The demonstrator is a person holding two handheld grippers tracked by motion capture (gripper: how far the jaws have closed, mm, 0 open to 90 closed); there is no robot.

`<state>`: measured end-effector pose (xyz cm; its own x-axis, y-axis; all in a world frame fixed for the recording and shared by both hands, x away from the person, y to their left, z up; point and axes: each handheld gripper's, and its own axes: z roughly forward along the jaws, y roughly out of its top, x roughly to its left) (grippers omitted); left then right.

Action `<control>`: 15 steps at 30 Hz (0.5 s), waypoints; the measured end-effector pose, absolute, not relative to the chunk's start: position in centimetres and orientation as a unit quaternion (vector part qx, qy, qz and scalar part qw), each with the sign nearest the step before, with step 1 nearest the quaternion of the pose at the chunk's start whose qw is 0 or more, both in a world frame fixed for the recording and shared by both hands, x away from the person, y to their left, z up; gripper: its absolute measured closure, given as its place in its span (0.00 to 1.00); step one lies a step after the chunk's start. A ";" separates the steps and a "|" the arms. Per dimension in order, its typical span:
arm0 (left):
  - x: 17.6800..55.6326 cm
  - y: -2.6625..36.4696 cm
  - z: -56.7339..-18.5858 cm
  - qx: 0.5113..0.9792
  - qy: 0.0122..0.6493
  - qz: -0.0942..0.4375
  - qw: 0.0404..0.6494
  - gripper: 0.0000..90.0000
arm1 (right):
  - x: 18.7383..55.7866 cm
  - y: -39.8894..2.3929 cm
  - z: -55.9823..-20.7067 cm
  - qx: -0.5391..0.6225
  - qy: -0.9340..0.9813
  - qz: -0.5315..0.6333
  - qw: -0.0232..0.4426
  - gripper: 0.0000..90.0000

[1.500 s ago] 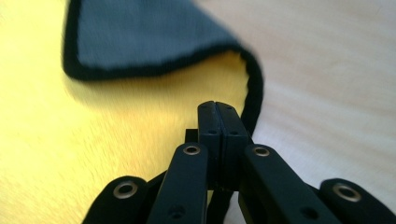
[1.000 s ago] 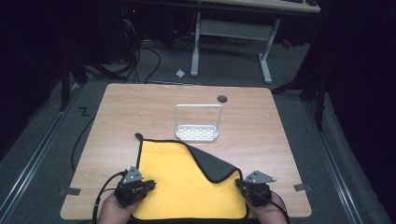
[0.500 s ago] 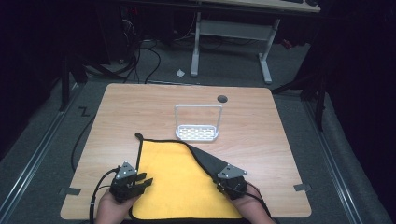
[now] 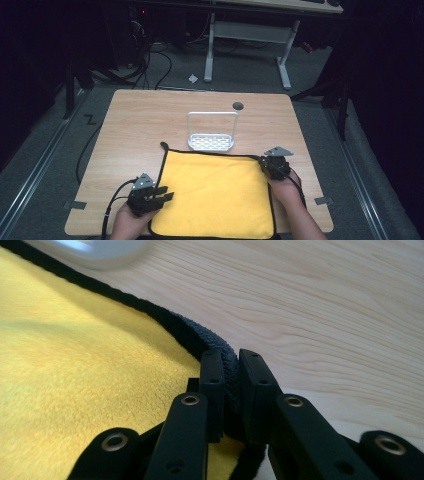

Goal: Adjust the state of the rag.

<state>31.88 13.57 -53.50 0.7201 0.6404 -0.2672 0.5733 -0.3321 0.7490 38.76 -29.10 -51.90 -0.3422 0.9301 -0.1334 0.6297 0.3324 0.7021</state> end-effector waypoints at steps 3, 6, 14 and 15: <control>31.6 11.7 -53.4 0.830 0.348 0.046 0.434 0.68 | 40.2 -29.9 -52.3 0.516 0.767 0.265 0.275 0.90; 31.5 11.1 -53.4 0.834 0.340 0.056 0.431 0.68 | 40.8 -30.1 -52.3 0.518 0.766 0.262 0.276 0.87; 31.4 11.6 -53.2 0.825 0.349 0.063 0.441 0.67 | 38.1 -30.1 -50.2 0.516 0.752 0.288 0.294 0.67; 31.4 11.7 -53.1 0.824 0.350 0.063 0.441 0.67 | 37.4 -30.0 -50.0 0.514 0.751 0.292 0.293 0.66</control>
<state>31.43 11.72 -53.13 0.7478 0.6315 -0.2049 0.5208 -0.3665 0.7710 37.43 -29.97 -50.05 -0.2989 0.9441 -0.1393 0.6012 0.2997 0.7408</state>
